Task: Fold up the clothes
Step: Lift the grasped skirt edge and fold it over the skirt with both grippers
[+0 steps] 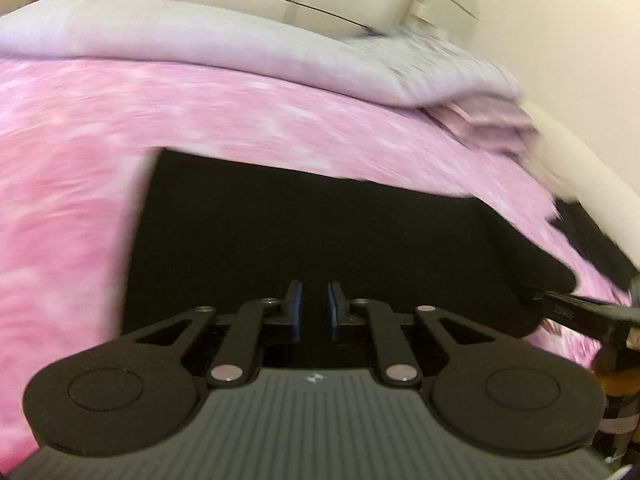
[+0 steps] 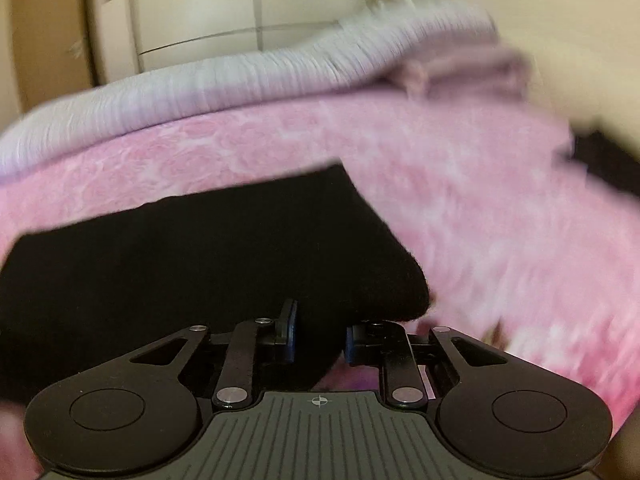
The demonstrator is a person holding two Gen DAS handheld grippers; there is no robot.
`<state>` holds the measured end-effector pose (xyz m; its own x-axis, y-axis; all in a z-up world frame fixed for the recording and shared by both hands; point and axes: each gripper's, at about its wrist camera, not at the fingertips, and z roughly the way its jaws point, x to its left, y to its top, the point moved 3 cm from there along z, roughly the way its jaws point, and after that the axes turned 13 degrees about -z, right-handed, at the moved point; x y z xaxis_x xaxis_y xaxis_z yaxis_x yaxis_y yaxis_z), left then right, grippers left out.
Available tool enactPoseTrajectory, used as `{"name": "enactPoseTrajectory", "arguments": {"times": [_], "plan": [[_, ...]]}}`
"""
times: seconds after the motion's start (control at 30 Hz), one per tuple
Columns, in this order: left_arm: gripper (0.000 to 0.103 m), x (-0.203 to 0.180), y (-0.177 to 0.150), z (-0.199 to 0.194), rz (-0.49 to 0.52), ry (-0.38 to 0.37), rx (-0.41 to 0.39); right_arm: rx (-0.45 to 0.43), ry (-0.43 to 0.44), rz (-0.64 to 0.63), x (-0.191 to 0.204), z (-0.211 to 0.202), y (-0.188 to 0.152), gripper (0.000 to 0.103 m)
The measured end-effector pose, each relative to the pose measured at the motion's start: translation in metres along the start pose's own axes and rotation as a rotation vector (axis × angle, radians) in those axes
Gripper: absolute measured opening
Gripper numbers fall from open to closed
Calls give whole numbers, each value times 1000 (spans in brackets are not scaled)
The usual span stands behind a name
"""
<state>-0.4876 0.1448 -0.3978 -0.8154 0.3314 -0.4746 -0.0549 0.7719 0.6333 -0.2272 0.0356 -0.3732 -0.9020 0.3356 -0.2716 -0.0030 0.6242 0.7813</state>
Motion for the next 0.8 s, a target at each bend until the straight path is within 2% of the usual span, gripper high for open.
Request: {"name": "enactPoseTrajectory", "arguments": {"times": [0.07, 0.2, 0.27, 0.37, 0.5, 0.53, 0.57, 0.63, 0.73, 0.8], "plan": [[10, 25, 7, -18, -56, 22, -13, -85, -52, -151, 26, -16, 15, 20], [10, 59, 16, -47, -148, 27, -31, -256, -34, -380, 87, -45, 43, 20], [10, 72, 16, -54, -198, 16, -37, -325, 15, -490, 123, -57, 46, 20], [10, 88, 15, -59, -280, -8, -37, -345, 125, -652, 176, -63, 31, 20], [10, 104, 6, -59, -345, -4, -20, -283, 298, -882, 224, -58, -4, 39], [10, 105, 4, -60, -352, -5, -20, -302, 295, -909, 226, -60, -10, 39], [10, 105, 3, -61, -359, -10, -19, -318, 307, -909, 223, -63, -11, 40], [10, 105, 1, -63, -378, -28, -17, -313, 396, -812, 204, -67, -6, 44], [10, 98, 6, -63, -398, -81, -20, -304, 506, -581, 157, -76, 6, 44], [16, 91, 13, -60, -405, -124, -14, -247, 513, -355, 118, -65, 13, 45]]}}
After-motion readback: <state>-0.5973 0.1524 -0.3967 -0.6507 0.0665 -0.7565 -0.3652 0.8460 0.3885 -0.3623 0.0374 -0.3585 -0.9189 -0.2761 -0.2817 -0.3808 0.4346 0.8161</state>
